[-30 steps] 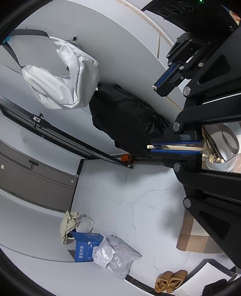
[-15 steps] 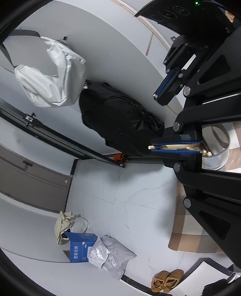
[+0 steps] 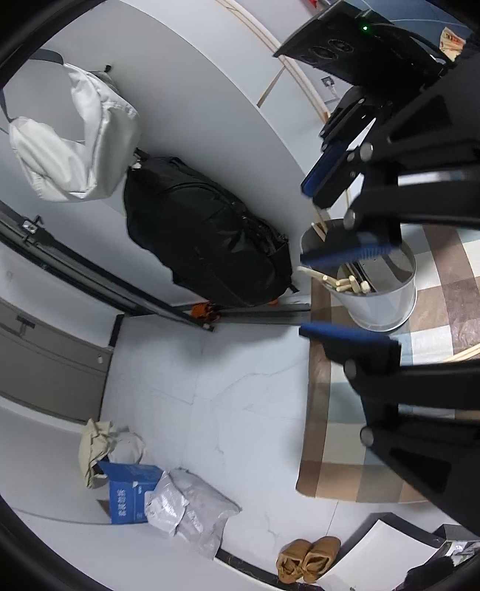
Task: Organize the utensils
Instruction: 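Lower the chopsticks into the holder and open both grippers, then move both grippers back down to the last chopsticks on the rug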
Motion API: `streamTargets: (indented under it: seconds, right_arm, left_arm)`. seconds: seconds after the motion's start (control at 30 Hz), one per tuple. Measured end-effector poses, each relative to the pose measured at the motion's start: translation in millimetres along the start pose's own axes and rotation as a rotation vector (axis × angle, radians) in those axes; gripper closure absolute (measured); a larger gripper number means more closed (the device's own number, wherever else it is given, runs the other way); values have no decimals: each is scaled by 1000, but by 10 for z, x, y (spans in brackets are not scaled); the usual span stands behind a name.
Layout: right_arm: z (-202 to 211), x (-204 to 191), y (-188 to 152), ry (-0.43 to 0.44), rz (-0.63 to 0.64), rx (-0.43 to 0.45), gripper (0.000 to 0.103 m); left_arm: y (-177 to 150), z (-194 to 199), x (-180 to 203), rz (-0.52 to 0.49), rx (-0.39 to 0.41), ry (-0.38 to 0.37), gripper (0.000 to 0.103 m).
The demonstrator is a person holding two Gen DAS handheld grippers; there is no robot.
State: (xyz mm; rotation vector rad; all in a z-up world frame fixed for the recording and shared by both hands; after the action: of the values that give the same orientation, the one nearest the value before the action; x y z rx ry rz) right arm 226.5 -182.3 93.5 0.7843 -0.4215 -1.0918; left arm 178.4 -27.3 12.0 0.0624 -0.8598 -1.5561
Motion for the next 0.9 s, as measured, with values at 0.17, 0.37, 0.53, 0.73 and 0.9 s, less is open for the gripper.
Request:
streamTargets:
  seconds: [0.17,0.37,0.53,0.73,0.9]
  right_arm:
    - [274,42,-66,-20,-54,56,65]
    - [577,-42,-137,-29,-81,111,53]
    - [817,-217,-202,-29,-73,157,40]
    - [1079,-361,-273,-28,-85,221,30]
    - [1264,-472,-351,-15,-100,265,22]
  left_arm:
    - [-83,191,-15,-9,52,49,54]
    - [-197,381,-8,-11,97,129,36]
    - [-317,590,48,-34,161,188,34]
    - [-423,815,129,-55,241,229,21]
    - [-529,930,191,-82,276,249,18]
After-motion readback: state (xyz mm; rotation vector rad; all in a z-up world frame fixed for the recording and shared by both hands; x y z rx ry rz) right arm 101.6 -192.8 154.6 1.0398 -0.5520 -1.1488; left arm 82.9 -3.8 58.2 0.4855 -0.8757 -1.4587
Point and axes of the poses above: each gripper's, at about its wrist camera, not at the fingertips, and z roughly against the way its jaws point, x to its right, y to its top, the point moved 5 cm from there along -z, roughly the way its jaws point, and after that the axes turned 4 degrees about -x, right-handed, at the moved point
